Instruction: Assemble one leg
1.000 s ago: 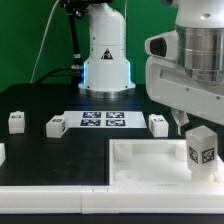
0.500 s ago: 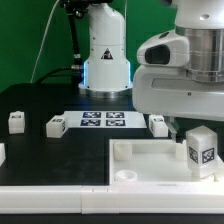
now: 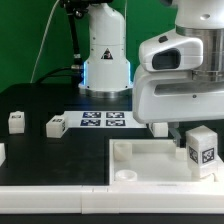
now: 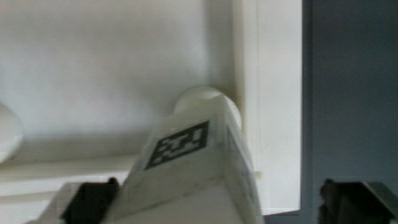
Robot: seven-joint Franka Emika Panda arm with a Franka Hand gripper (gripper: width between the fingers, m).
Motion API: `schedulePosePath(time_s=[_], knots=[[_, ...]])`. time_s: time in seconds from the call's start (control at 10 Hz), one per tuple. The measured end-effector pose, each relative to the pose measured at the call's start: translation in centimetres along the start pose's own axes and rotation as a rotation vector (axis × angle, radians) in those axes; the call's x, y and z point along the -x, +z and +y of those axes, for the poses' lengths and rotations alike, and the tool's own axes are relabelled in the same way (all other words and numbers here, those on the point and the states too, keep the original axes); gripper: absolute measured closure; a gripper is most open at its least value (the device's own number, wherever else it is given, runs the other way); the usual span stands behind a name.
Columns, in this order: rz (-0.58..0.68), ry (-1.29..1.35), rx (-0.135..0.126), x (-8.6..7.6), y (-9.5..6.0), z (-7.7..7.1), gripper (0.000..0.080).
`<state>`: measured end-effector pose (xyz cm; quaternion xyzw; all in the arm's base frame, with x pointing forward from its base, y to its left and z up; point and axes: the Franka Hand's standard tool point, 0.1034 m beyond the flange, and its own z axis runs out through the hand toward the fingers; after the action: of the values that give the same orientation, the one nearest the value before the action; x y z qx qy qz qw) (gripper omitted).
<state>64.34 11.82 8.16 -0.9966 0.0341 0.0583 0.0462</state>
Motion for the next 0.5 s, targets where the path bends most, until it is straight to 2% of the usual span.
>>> schedulePosePath(time_s=[0.1,0.2,0.3,0.5], knots=[[0.000,-0.001,0.000,0.00,0.00,0.00,0.0395],[0.000,-0.001,0.000,0.00,0.00,0.02,0.0395],[0.000,0.000,0.001,-0.01,-0.01,0.04,0.0508],[0.000,0.009,0.000,-0.01,0.00,0.04,0.0508]])
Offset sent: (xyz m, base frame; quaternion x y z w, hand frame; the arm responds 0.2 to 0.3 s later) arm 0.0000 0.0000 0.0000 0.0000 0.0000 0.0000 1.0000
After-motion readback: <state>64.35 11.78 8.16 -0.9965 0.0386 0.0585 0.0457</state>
